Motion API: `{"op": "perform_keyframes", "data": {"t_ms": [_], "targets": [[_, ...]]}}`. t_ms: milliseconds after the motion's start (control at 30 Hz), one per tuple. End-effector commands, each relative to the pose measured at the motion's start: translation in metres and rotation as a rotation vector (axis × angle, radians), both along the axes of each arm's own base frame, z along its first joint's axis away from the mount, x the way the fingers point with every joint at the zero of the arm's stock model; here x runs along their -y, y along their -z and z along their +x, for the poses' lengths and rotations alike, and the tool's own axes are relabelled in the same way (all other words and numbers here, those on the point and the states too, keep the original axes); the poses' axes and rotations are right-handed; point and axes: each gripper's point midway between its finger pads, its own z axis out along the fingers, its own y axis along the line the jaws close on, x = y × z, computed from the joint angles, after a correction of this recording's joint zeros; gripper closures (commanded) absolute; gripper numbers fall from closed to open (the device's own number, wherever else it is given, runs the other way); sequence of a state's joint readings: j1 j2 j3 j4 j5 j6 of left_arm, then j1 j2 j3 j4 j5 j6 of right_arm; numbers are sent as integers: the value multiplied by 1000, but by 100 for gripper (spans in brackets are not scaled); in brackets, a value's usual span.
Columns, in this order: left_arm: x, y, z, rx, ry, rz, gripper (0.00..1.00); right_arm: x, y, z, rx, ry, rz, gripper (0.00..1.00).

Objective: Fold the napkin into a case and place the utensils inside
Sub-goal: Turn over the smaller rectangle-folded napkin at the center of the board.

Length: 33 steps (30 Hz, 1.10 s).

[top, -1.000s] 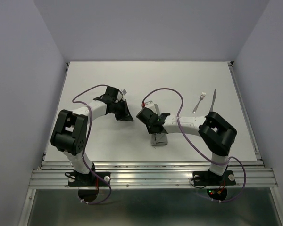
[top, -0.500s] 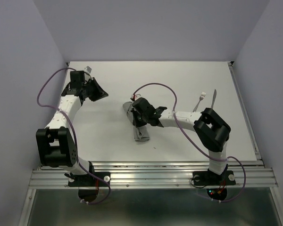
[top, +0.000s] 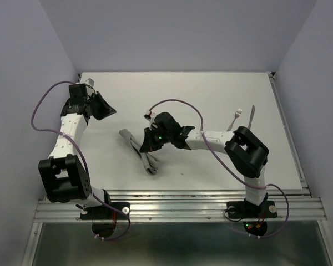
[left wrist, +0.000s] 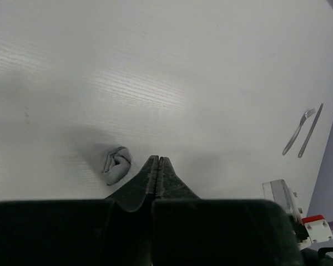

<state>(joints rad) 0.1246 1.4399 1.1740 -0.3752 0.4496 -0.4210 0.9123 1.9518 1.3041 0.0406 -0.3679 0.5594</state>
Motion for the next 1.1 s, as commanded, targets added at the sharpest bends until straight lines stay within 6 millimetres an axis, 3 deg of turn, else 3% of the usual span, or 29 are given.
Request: {"op": "perform_keyframes", "data": {"t_ms": [0,300,433,767,900,1067], "targets": [[3,-32,0,87,33,12,99,-24,-34,-7,-14,-98,168,99],[3,-18,-1,57,37,14,98,-2,-20,-5,-138,-134,216,99],[5,-15,0,54,42,0,98,15,-5,10,-177,-134,221,99],[3,4,3,14,51,11,98,31,16,10,-223,-188,218,99],[5,7,4,14,55,1,98,48,18,30,-227,-154,226,99],[8,11,4,4,69,-3,98,59,28,39,-253,-150,228,99]]}}
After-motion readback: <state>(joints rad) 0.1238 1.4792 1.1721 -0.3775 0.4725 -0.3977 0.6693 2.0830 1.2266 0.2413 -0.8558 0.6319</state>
